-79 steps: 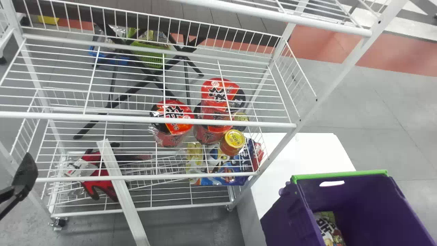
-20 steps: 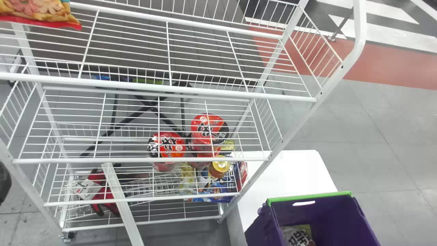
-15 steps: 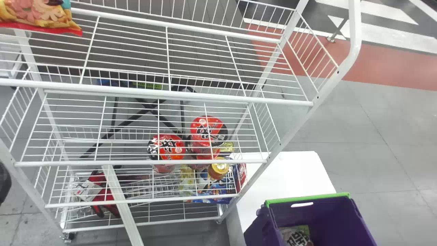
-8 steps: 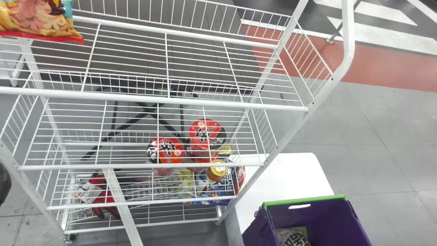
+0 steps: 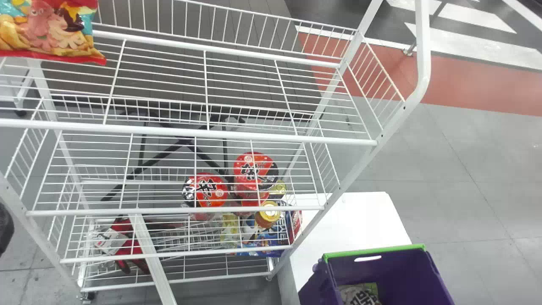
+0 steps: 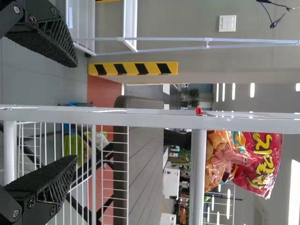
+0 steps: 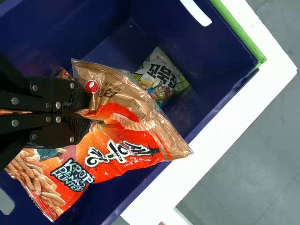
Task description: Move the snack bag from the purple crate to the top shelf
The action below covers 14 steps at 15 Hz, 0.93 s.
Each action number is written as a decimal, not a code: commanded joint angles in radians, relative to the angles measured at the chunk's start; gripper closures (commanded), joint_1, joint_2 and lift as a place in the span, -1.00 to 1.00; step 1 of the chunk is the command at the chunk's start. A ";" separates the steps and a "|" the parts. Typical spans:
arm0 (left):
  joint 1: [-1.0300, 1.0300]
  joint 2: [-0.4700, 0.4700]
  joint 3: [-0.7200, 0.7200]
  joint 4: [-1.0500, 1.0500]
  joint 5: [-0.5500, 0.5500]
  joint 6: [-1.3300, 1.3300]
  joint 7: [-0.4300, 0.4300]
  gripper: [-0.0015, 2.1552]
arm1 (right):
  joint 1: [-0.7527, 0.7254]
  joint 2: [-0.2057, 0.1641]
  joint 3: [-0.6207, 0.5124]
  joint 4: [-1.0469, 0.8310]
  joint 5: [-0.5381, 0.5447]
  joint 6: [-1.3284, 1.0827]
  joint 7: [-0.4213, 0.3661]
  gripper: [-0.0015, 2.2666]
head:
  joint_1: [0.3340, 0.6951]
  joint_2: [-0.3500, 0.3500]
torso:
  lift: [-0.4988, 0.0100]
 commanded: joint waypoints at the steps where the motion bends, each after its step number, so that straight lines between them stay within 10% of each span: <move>1: 0.000 0.000 0.000 0.001 0.000 0.000 0.000 -0.87 | 0.000 0.000 0.000 0.000 0.000 -0.001 0.000 0.98 | 1.00 -1.00 | 0.33; 14: -0.002 0.000 0.000 0.001 0.000 0.000 0.000 -0.87 | -0.002 0.000 -0.002 0.005 0.000 -0.001 0.000 0.98 | 1.00 -1.00 | 0.48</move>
